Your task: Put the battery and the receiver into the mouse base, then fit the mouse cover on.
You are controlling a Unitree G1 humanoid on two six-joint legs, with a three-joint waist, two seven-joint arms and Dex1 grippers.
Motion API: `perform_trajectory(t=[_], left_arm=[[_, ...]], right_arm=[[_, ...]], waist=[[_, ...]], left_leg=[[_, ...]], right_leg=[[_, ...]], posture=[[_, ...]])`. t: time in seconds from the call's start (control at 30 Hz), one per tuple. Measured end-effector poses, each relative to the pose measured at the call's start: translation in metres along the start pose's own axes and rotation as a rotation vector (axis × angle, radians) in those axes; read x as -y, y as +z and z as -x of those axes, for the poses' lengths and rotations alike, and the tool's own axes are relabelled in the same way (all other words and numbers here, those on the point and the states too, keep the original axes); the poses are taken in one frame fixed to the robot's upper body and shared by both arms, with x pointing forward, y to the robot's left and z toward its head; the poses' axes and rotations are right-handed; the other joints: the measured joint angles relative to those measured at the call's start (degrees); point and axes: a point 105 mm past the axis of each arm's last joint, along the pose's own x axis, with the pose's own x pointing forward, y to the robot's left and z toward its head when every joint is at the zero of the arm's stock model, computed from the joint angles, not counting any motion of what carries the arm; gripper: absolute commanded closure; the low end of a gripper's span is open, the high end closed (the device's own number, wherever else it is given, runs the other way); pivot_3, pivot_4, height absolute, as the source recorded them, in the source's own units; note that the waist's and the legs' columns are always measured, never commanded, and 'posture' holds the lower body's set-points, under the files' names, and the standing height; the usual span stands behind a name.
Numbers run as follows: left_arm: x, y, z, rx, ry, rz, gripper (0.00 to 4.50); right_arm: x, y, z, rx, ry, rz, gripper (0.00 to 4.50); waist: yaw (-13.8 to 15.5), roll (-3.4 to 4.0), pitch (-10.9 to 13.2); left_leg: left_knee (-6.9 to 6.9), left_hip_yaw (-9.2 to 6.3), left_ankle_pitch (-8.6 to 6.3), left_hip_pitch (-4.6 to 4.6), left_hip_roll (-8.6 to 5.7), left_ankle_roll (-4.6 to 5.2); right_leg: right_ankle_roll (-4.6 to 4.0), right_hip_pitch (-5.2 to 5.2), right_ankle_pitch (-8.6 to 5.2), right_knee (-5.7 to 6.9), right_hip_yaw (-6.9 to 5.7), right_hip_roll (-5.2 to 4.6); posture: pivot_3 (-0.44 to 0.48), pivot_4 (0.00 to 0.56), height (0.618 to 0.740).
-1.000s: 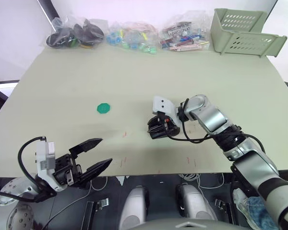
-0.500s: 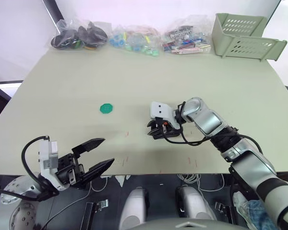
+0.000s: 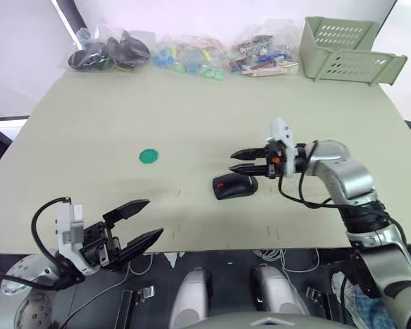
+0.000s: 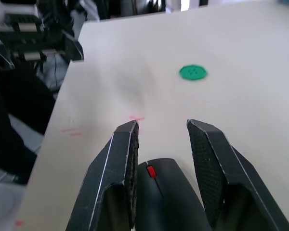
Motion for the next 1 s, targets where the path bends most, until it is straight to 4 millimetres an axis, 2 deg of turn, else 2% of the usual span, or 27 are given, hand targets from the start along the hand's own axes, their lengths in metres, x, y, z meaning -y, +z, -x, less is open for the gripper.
perform_trajectory(t=[0.07,0.17,0.33,0.4,0.43,0.5,0.77,0.93,1.0], left_arm=[[-0.001,0.001,-0.001,0.004,0.001,-0.004,0.00],[-0.003,0.002,-0.002,0.009,-0.001,-0.009,0.00],[-0.006,0.004,-0.004,0.013,-0.002,-0.013,0.00],[-0.007,0.003,-0.004,0.014,-0.001,-0.007,0.00],[-0.007,0.003,-0.004,0.014,-0.006,-0.007,0.00],[-0.007,0.002,-0.003,0.013,-0.009,-0.004,0.00],[-0.007,0.000,-0.002,0.014,-0.003,0.004,0.00],[-0.013,-0.003,-0.002,0.013,0.067,0.016,0.00],[-0.017,-0.006,-0.002,0.013,0.111,0.050,0.00]], right_arm=[[-0.004,-0.004,0.006,0.063,-0.041,-0.057,2.82],[-0.004,-0.021,0.015,0.100,-0.132,-0.130,2.82],[0.004,-0.031,0.009,0.193,-0.246,-0.187,2.82],[0.006,-0.052,0.001,0.187,-0.296,-0.239,2.82],[0.006,-0.072,-0.007,0.154,-0.327,-0.281,2.82],[0.006,-0.079,-0.011,0.142,-0.343,-0.264,2.82],[0.008,-0.085,-0.009,0.146,-0.357,-0.221,2.82],[0.012,-0.072,0.021,0.186,-0.413,-0.219,2.82],[0.004,-0.064,0.033,0.188,-0.401,-0.199,2.82]], waist=[[0.04,0.00,0.00],[0.09,0.01,0.01],[-0.03,-0.04,-0.01],[0.02,-0.03,0.00],[0.02,-0.01,0.01],[0.00,0.03,0.02],[-0.51,-0.14,-0.12],[-0.11,-0.06,-0.02],[0.13,-0.03,0.00]], left_leg=[[-0.01,-0.02,0.00,0.00,0.02,0.00],[0.02,0.04,0.00,0.00,0.01,0.00],[0.02,0.06,0.00,0.01,0.02,0.00],[0.00,0.07,0.00,0.00,0.02,0.00],[0.00,0.08,0.00,-0.02,0.02,0.00],[0.00,0.11,0.00,0.00,0.01,0.00],[0.01,0.07,0.00,0.15,0.10,0.00],[0.01,0.08,0.00,0.03,0.03,0.00],[0.00,0.07,0.00,0.00,0.04,0.00]], right_leg=[[0.02,-0.01,-0.02,0.02,-0.01,0.05],[0.04,-0.02,-0.05,0.02,0.04,0.00],[0.14,-0.01,-0.12,0.01,0.10,0.00],[0.02,-0.03,-0.04,0.00,0.09,0.00],[-0.03,-0.03,-0.01,0.00,0.10,-0.01],[-0.03,-0.03,-0.01,0.01,0.13,-0.05],[0.11,0.06,-0.10,0.04,0.12,-0.01],[0.02,0.01,-0.04,-0.01,0.15,-0.07],[0.09,0.01,-0.09,-0.02,0.13,-0.07]], posture=[[0.000,0.150,0.740],[0.000,0.150,0.740],[0.000,0.150,0.740],[0.000,0.150,0.740],[0.000,0.150,0.740],[0.000,0.150,0.740],[0.000,0.150,0.740],[0.000,0.150,0.740],[0.000,0.150,0.740]])
